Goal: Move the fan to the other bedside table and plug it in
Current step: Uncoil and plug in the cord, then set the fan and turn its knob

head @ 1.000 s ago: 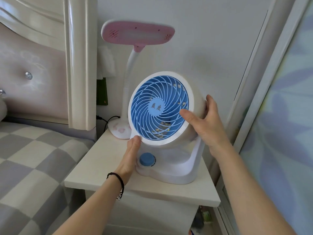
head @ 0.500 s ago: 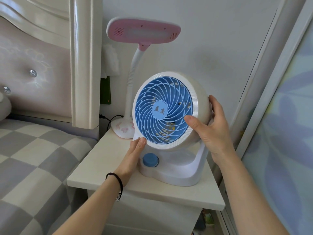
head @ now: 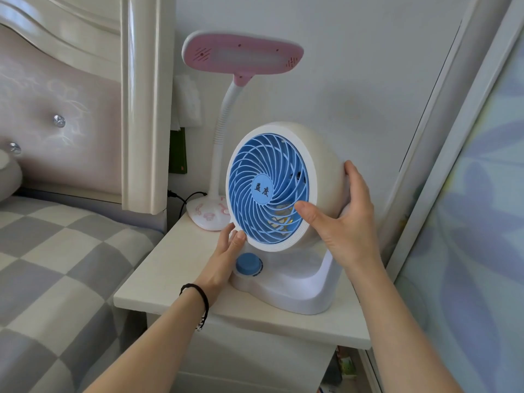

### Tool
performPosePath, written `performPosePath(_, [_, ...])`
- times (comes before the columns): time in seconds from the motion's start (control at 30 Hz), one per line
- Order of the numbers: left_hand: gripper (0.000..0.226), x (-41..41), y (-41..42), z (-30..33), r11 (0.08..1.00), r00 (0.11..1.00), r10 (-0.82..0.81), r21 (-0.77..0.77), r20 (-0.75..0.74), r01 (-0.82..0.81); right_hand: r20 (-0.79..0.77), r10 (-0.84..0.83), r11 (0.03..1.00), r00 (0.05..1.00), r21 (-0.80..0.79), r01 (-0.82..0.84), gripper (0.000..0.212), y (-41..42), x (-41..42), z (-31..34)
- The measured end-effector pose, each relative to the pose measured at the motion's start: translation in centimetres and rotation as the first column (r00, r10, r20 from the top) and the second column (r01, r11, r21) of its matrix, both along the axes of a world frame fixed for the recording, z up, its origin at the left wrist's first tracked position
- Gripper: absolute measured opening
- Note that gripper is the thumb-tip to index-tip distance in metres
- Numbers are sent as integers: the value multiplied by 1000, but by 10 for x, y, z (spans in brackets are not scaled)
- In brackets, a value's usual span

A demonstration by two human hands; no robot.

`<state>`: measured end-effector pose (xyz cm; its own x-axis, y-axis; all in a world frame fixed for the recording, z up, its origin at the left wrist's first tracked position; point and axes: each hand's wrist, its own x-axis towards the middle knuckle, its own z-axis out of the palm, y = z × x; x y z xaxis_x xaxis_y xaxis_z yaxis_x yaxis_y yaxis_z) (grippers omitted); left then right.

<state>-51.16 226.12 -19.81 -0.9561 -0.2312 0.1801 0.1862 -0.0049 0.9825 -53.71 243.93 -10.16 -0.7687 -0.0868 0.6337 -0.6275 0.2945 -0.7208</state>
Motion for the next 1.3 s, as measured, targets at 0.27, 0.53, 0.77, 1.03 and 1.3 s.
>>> performPosePath(0.27, [50, -5, 5, -6, 997, 1000, 23, -74, -6, -23, -51, -73, 995, 996, 71, 76, 106, -2, 14, 1])
performPosePath(0.53, [42, 7, 9, -1, 996, 997, 57, -60, -60, -60, -54, -112, 992, 992, 45, 114, 105, -7, 21, -4])
performPosePath(0.77, [66, 11, 8, 0, 999, 998, 27, -40, -50, -29, -127, -163, 986, 978, 15, 166, 105, -19, 32, -17])
performPosePath(1.03, [80, 10, 5, -5, 995, 999, 4, -100, -39, -8, 125, 87, 976, 988, -207, -60, 89, 6, 37, -93])
performPosePath(1.3, [79, 12, 5, -6, 995, 999, 0, -99, -42, -4, 137, 98, 972, 986, -227, -66, 83, 9, 33, -104])
